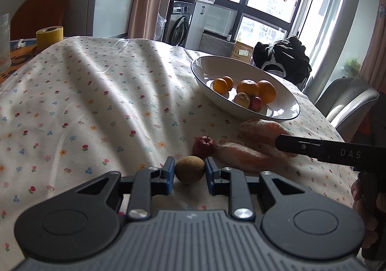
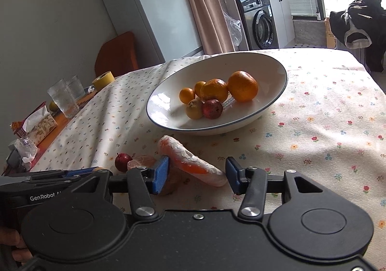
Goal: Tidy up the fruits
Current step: 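Grasp the brown kiwi with the left gripper while the right grasps a plastic-bagged orange item, then lift the bagged item with the right gripper while the left holds the kiwi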
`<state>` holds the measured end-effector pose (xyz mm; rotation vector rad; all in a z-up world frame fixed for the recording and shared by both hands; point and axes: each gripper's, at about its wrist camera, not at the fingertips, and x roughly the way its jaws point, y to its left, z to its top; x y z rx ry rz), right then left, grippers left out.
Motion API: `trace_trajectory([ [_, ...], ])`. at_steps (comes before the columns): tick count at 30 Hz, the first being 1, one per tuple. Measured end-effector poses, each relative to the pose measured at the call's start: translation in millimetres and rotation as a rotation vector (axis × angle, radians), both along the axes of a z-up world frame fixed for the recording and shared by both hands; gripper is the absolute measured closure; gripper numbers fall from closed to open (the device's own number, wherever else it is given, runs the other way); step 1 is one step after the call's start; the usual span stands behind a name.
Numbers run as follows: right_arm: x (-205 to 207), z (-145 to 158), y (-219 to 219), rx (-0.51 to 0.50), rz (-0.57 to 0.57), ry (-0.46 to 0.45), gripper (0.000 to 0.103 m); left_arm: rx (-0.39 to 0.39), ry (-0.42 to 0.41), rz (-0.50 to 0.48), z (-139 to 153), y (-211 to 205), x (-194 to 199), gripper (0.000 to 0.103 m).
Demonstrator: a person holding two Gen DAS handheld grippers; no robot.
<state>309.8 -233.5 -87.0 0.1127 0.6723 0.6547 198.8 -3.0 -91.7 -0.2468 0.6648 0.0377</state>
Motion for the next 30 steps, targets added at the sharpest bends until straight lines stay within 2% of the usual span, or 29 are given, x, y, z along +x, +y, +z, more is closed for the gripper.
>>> trace_trajectory([
  [11, 8.1, -1.7, 17.6, -0.043, 0.025, -0.027, 0.054, -0.011, -0.006, 0.003, -1.6, 0.5, 0.8, 0.078],
  [25, 10.9, 1.2, 61.6, -0.176, 0.151, -0.09, 0.055, -0.025, -0.011, -0.005, -2.4, 3.6, 3.2, 0.078],
  [27, 12.3, 0.3, 63.2, -0.177, 0.161, -0.088, 0.058, -0.027, -0.011, -0.004, -2.3, 3.5, 3.1, 0.078],
  [28, 12.7, 0.4, 62.7, -0.172, 0.166, -0.082, 0.064, -0.025, -0.01, -0.004, -2.3, 3.5, 3.1, 0.078],
  [30, 13.1, 1.0, 60.6, -0.165, 0.166, -0.07, 0.065, -0.026, -0.01, -0.004, -2.1, 3.3, 3.1, 0.078],
])
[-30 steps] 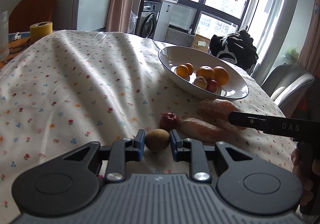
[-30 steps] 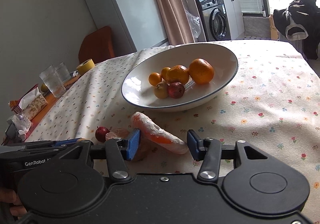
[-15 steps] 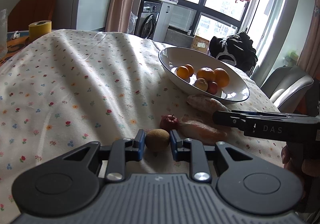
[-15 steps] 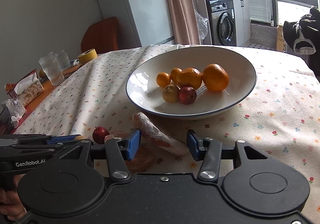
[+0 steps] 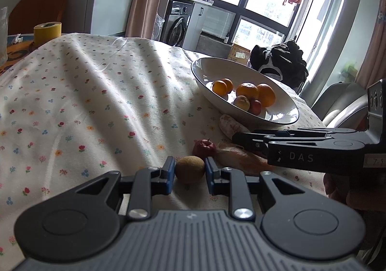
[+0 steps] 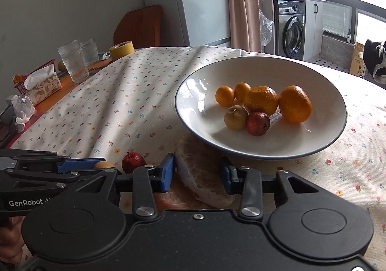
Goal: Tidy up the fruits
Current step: 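Lift the bagged item with the right gripper while the left holds the kiwi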
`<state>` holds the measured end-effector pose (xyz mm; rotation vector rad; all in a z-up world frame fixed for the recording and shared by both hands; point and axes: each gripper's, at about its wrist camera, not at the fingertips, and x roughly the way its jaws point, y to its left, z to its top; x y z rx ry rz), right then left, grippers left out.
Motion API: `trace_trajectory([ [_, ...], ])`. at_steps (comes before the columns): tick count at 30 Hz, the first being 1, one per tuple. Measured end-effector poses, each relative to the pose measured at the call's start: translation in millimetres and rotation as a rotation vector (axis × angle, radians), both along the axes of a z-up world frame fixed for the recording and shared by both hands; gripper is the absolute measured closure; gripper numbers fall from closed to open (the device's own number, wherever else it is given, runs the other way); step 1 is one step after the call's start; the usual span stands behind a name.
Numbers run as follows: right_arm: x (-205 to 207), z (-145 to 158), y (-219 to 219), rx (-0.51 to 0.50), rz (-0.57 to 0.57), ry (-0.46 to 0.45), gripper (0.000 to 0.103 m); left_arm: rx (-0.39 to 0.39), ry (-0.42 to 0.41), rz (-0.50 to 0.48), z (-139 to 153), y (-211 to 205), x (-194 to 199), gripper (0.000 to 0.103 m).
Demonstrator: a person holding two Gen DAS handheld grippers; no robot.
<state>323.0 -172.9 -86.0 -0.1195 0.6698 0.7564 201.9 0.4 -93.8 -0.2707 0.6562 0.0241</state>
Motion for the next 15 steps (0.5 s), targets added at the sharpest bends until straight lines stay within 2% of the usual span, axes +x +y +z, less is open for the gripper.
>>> trace_trajectory([
  [11, -5.0, 3.0, -35.6, 0.114, -0.031, 0.134, 0.066, -0.001, -0.005, -0.012, 1.4, -3.8, -0.5, 0.078],
  [15, -16.5, 2.9, -46.5, 0.129, -0.033, 0.146, 0.066, -0.002, -0.006, -0.023, 2.0, -7.9, -2.1, 0.078],
])
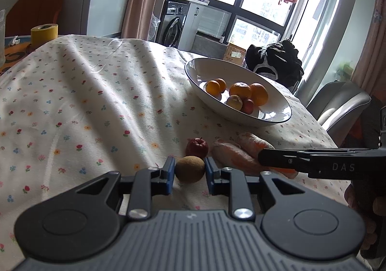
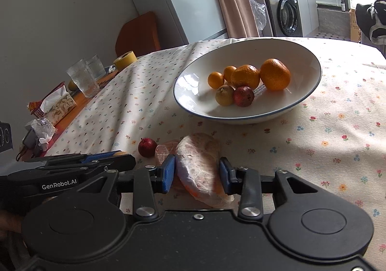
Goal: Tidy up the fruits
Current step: 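Lift the bagged item with the right gripper while the left holds the kiwi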
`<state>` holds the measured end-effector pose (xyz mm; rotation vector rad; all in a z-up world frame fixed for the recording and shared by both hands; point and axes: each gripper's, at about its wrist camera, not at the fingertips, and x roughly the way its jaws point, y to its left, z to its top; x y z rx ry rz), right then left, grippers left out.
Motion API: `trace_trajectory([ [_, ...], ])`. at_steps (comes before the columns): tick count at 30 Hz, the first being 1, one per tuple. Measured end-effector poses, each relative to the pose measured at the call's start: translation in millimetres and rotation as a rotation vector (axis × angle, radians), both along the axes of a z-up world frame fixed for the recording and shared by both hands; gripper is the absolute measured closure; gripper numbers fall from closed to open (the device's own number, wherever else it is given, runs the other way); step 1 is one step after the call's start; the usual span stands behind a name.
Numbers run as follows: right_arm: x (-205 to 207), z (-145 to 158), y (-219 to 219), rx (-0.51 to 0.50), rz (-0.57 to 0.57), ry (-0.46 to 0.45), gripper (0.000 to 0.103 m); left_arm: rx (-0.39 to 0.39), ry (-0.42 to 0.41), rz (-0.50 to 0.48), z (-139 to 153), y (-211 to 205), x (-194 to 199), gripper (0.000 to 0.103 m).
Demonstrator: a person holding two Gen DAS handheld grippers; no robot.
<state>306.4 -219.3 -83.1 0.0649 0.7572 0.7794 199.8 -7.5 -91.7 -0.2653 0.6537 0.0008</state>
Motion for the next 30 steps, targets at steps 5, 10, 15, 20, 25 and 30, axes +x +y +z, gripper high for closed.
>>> trace_trajectory([
  [5, -12.3, 2.0, -0.4, -0.012, -0.006, -0.014, 0.066, 0.007, 0.013, -0.004, -3.6, -3.7, 0.4, 0.078],
  [10, -13.0, -0.8, 5.7, -0.04, -0.008, -0.027, 0.064, 0.023, 0.011, -0.008, -5.0, -4.9, 1.7, 0.078],
  [15, -12.3, -4.1, 8.7, -0.028, 0.005, -0.039, 0.058, 0.039, 0.004, -0.012, -5.8, -5.2, 2.2, 0.078],
  [20, -13.5, -3.3, 6.0, -0.012, 0.016, -0.044, 0.071, 0.037, 0.004, -0.01, -5.5, -6.2, 2.5, 0.078],
  [25, -14.5, 2.4, 1.1, -0.004, 0.001, -0.063, 0.08, 0.024, 0.002, -0.024, -4.3, -6.2, 1.4, 0.078],
  [30, -14.4, 8.8, -3.8, 0.006, -0.012, -0.073, 0.084, 0.031, -0.021, -0.029, 4.2, -9.7, -1.8, 0.078],
])
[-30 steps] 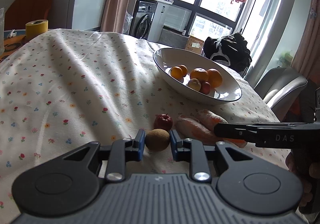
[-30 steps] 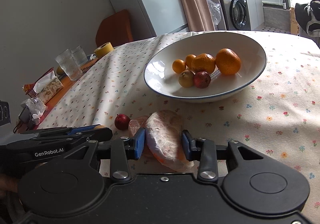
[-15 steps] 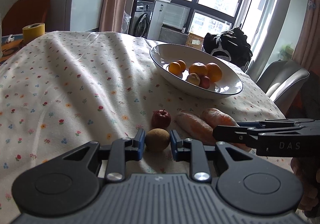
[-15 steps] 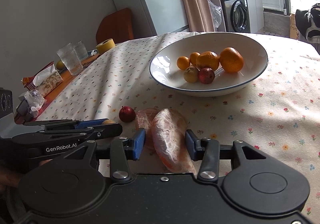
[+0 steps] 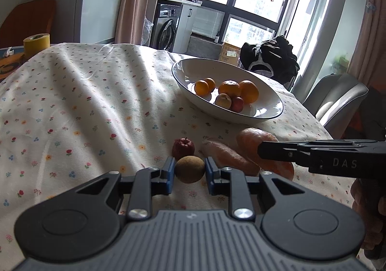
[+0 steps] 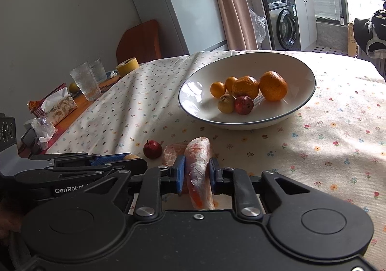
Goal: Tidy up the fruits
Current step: 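Lift the bagged item with the right gripper while the left holds the kiwi, then release the kiwi into the bowl from the left gripper while the right drops the bag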
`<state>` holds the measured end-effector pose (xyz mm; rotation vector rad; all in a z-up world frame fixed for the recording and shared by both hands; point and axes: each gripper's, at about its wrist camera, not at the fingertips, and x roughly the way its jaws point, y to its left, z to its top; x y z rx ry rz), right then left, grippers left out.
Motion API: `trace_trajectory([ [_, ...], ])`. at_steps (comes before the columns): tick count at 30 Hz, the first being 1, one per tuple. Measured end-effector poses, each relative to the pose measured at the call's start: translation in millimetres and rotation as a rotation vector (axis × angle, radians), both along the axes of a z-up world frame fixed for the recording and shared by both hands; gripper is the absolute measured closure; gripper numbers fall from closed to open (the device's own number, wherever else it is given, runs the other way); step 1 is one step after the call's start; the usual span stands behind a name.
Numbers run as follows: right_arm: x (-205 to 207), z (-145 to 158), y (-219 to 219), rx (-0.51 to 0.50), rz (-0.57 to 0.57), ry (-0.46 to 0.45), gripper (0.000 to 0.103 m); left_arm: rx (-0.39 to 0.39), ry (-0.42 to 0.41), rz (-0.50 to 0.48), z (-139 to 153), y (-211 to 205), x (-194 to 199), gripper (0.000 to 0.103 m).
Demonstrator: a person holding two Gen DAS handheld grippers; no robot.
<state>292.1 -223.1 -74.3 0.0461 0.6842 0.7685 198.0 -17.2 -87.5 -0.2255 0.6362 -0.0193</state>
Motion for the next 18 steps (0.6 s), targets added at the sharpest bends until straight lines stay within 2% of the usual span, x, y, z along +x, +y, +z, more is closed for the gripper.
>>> trace_trajectory([
  [18, 15.0, 32.2, -13.8, 0.065, -0.048, -0.077, 0.085, 0.018, -0.088, -0.014, 37.1, -10.7, 22.5, 0.078],
])
